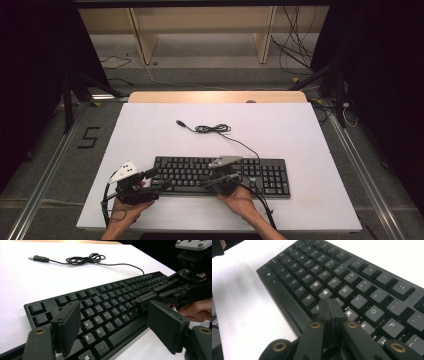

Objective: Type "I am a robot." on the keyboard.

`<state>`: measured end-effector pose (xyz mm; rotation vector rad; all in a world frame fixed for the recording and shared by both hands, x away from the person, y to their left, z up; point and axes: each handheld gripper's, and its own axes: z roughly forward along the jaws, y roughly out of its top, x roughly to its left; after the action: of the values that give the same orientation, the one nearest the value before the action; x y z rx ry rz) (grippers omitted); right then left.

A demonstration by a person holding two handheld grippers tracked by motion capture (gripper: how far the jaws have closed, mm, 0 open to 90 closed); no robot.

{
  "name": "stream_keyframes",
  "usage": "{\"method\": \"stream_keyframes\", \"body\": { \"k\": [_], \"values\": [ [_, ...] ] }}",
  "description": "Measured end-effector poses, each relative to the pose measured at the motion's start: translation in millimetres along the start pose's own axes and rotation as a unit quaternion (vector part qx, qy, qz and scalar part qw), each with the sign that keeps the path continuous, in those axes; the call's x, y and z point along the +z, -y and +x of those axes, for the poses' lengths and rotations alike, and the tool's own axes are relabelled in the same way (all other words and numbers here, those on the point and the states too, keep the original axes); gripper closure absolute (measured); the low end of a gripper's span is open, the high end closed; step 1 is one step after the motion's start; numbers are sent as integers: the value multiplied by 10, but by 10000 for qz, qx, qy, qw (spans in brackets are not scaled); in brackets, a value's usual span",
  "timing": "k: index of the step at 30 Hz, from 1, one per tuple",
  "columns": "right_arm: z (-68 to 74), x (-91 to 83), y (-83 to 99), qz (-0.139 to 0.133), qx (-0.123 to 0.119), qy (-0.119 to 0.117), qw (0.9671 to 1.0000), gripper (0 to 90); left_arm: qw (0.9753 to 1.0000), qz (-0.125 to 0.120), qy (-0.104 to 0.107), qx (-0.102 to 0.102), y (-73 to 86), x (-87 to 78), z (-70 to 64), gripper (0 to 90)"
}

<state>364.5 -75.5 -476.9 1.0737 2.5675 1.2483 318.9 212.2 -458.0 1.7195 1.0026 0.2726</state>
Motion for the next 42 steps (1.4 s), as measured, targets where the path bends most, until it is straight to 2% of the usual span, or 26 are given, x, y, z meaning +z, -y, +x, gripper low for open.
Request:
{"method": "stream_keyframes", "body": {
  "k": [8, 14, 24, 26, 30, 32, 37, 42],
  "values": [
    [8, 26, 14, 73, -23, 32, 10000, 900, 10000, -3, -5, -14, 1, 4, -1, 264],
    [41, 53, 32, 89, -120, 159, 9998, 900, 10000, -4, -26, -9, 1, 0, 5, 264],
    [28, 34, 28, 54, 14, 94, 9999, 900, 10000, -22, -44, -43, 3, -2, 20, 264],
    [18, 11, 19, -28, 94, 21, 9999, 860, 10000, -31, -46, -47, 2, -5, 25, 264],
    [3, -50, 2, -199, 157, -115, 9996, 720, 10000, -44, -61, -37, 3, -7, 31, 263],
    [3, -85, -8, -300, 174, -189, 9992, 687, 10000, -51, -60, -36, 3, -10, 32, 263],
    [21, -162, -47, -457, 164, -300, 9984, 528, 9999, -59, -73, -37, 4, -11, 34, 263],
    [24, -213, -77, -572, 192, -362, 9975, 441, 9999, -67, -72, -35, 6, -7, 31, 263]
  ]
}}
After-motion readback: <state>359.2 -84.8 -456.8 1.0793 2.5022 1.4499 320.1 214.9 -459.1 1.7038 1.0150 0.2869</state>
